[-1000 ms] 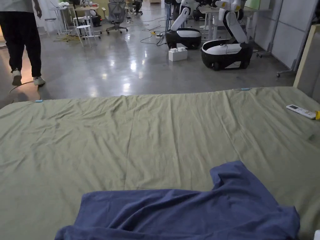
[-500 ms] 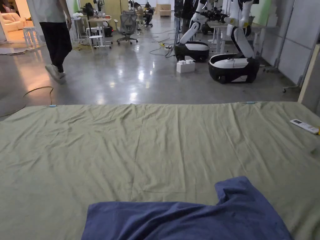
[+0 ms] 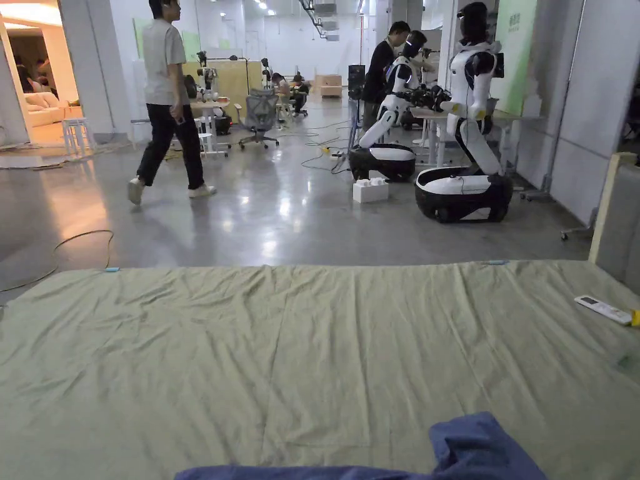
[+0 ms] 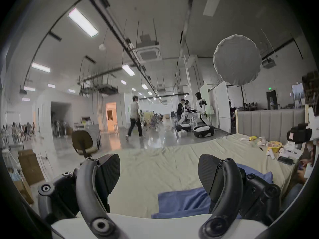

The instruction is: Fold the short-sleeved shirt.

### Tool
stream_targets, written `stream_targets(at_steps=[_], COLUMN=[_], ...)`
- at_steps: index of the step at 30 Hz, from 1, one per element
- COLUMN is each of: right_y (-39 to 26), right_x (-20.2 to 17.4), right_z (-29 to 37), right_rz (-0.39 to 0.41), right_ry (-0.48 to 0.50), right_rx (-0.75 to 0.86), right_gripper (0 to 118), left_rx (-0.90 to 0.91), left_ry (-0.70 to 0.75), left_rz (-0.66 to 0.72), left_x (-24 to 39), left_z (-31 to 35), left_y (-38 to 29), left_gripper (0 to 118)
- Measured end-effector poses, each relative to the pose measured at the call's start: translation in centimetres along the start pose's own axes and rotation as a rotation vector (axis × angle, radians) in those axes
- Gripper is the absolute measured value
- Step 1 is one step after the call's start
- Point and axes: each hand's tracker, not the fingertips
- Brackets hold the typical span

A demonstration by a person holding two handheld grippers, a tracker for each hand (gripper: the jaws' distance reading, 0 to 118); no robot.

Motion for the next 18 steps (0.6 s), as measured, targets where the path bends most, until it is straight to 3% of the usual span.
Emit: stream_targets(at_steps=[2, 3, 6, 7, 8, 10, 12, 14, 16, 18], right_y=[0.4, 0.6, 0.6, 0.5, 0.5, 0.2, 0.2, -0.4, -0.2, -0.5], right_x=[-0.4, -0.7, -0.9, -1.2, -1.3, -1.5, -2.0, -2.2, -2.6, -2.7], right_z=[0.6, 0.9, 1.3, 1.3, 1.4, 1.1, 1.1, 0.8, 0.7, 0.5], right_rz=[-0.036, -0.046, -0.109, -0.107, -0.081, -0.055, 0.022, -0.001, 0.059, 0.043], right_ry=[0.025, 0.035, 0.061, 0.052, 0.05, 0.042, 0.023, 0.028, 0.039, 0.039], right_rx=[0.001, 0.022, 0.02, 0.012, 0.015, -0.037, -0.011, -0.066, -0.034, -0.053], right_gripper=[71, 63, 21, 11, 10, 1, 1, 1, 1, 1], left_rx=[-0.009, -0.015, -0.042, -0.047, -0.063, -0.105, -0.105, -0.113, -0.109, -0.113], left_ry=[-0.032, -0.041, -0.111, -0.136, -0.151, -0.181, -0.182, -0.198, -0.2, -0.198], left_rz=[0.017, 0.023, 0.077, 0.108, 0.114, 0.08, 0.057, 0.054, 0.069, 0.081], left_x=[1.5, 1.7, 2.8, 3.1, 3.3, 3.2, 3.5, 3.7, 3.6, 3.7], left_z=[1.4, 1.4, 3.2, 3.5, 3.4, 3.6, 3.7, 3.6, 3.2, 2.8], left_y=[1.4, 1.5, 2.7, 2.8, 2.8, 2.1, 1.8, 2.0, 2.0, 2.0], left_gripper=[87, 81, 36, 13, 6, 0, 0, 0, 0, 0])
